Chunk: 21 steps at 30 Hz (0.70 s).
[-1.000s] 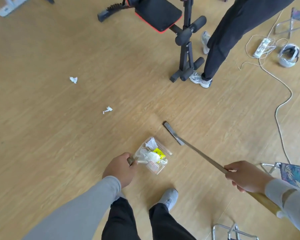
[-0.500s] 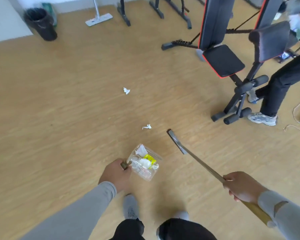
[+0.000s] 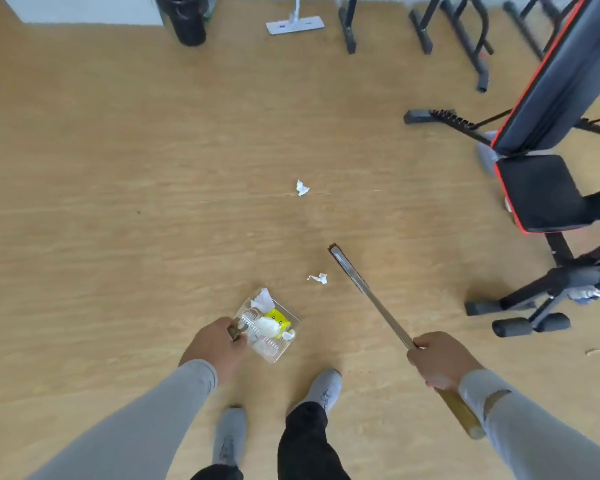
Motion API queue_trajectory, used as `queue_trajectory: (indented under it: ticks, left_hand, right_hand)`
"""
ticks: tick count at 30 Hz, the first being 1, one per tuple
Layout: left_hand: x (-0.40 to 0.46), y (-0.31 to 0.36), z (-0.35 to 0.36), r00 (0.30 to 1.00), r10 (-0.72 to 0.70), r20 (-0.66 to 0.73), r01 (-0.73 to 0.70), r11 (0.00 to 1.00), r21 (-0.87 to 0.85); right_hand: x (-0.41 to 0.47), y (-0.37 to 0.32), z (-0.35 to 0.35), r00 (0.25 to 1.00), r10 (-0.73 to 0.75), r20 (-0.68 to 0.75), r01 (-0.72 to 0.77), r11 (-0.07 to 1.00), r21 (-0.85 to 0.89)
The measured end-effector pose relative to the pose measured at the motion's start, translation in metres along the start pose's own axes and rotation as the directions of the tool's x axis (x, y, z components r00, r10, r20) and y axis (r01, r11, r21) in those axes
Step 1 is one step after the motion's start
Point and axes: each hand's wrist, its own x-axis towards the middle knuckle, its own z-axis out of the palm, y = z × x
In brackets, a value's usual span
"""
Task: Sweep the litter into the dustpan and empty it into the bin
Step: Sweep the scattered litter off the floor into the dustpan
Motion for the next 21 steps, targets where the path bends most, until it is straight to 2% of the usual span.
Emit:
queue_trajectory:
  ticks: [6,10,12,13,16,18,21]
  left_hand:
    - [0.022,0.008,0.005,0.997,-0.036,-0.063,0.039,0.998,0.047]
    - [0.029,0.012,0.008,0.996,-0.049,-0.069,0.053,0.997,0.057]
    - [0.034,0.016,0.008,0.996,-0.047,-0.073,0.051,0.997,0.062]
    - [0.034,0.017,0.009,0.997,-0.046,-0.07,0.05,0.997,0.064]
    - [0.03,0.014,0.009,0.996,-0.046,-0.077,0.051,0.996,0.068]
    - [0.026,0.013,0.01,0.996,-0.037,-0.079,0.042,0.997,0.064]
    - [0.024,0.013,0.008,0.997,-0.033,-0.07,0.036,0.998,0.053]
  right_hand:
    - [0.081,-0.037,-0.019,1.0,0.016,0.026,-0.012,0.987,-0.158]
    - [0.09,-0.056,0.011,0.995,-0.045,0.095,0.077,0.922,-0.38]
    - [0.081,-0.056,0.02,0.981,-0.067,0.181,0.14,0.893,-0.428]
    - [0.077,-0.056,0.013,0.967,-0.062,0.246,0.163,0.896,-0.413]
    - [0.066,-0.053,-0.036,0.932,-0.03,0.362,0.092,0.984,-0.154]
    - [0.048,-0.051,-0.064,0.927,-0.041,0.372,0.081,0.992,-0.095]
    - [0.037,-0.048,-0.068,0.951,-0.057,0.303,0.083,0.994,-0.073]
